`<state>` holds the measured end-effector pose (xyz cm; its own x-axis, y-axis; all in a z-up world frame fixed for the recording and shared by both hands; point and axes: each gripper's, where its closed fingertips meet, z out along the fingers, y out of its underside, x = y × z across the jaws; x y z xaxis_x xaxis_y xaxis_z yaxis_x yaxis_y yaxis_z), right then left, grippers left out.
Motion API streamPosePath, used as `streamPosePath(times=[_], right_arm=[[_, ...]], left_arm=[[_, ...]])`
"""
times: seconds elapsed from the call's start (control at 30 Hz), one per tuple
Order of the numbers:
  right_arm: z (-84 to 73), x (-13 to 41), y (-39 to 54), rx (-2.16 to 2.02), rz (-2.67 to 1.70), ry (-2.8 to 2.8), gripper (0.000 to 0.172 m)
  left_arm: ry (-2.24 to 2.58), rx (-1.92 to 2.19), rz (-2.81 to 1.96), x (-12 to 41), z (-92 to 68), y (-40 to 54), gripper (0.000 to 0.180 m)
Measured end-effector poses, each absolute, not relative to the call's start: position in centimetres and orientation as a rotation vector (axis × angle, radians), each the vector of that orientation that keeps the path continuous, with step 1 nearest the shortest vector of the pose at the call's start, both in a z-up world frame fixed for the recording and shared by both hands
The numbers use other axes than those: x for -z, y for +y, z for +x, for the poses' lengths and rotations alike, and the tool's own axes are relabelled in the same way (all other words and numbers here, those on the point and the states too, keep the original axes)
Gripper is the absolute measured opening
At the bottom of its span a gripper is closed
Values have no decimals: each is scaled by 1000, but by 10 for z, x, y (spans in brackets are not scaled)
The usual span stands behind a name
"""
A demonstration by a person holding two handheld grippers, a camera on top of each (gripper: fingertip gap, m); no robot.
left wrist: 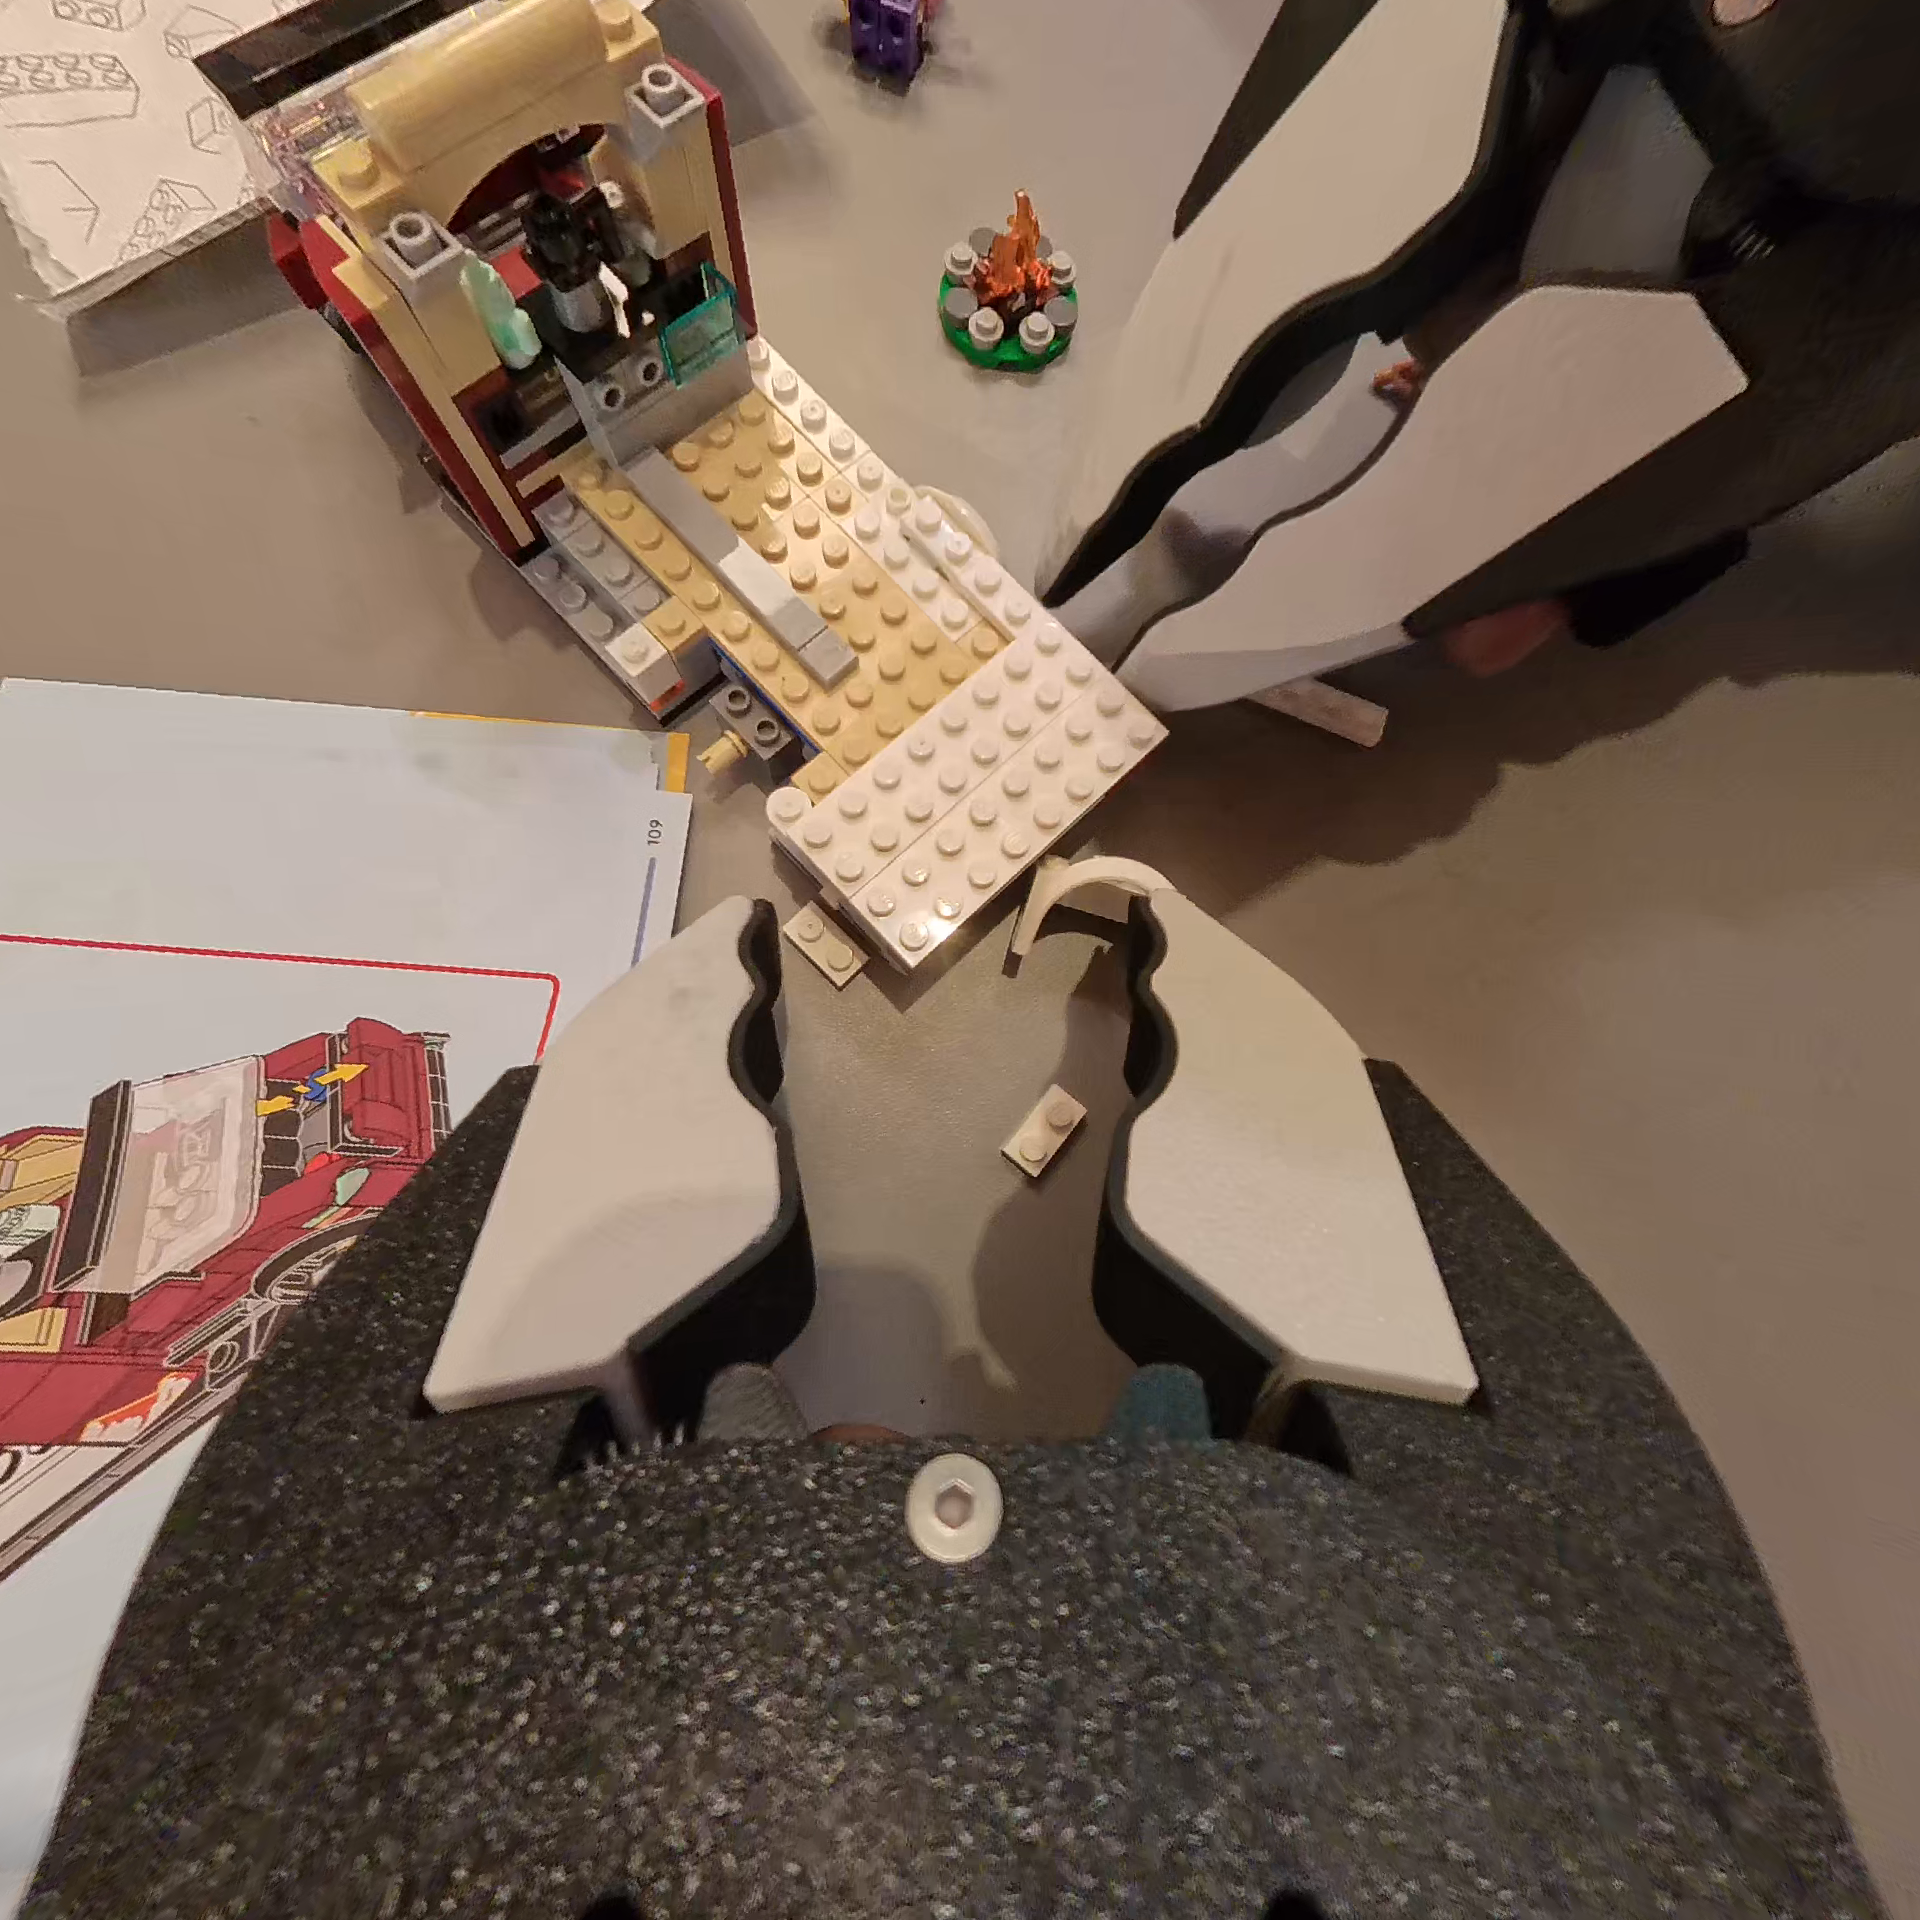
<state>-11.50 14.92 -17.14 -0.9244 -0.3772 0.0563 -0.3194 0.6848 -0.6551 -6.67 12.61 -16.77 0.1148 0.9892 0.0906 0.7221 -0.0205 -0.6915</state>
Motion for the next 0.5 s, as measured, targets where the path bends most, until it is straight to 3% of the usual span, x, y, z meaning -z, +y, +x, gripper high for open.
streamPosePath(times=[0.5], right_arm=[[-102, 176, 146, 1093, -661, 2789, 18]], left_arm=[[-1671, -565, -1793, 168, -66, 127, 65]])
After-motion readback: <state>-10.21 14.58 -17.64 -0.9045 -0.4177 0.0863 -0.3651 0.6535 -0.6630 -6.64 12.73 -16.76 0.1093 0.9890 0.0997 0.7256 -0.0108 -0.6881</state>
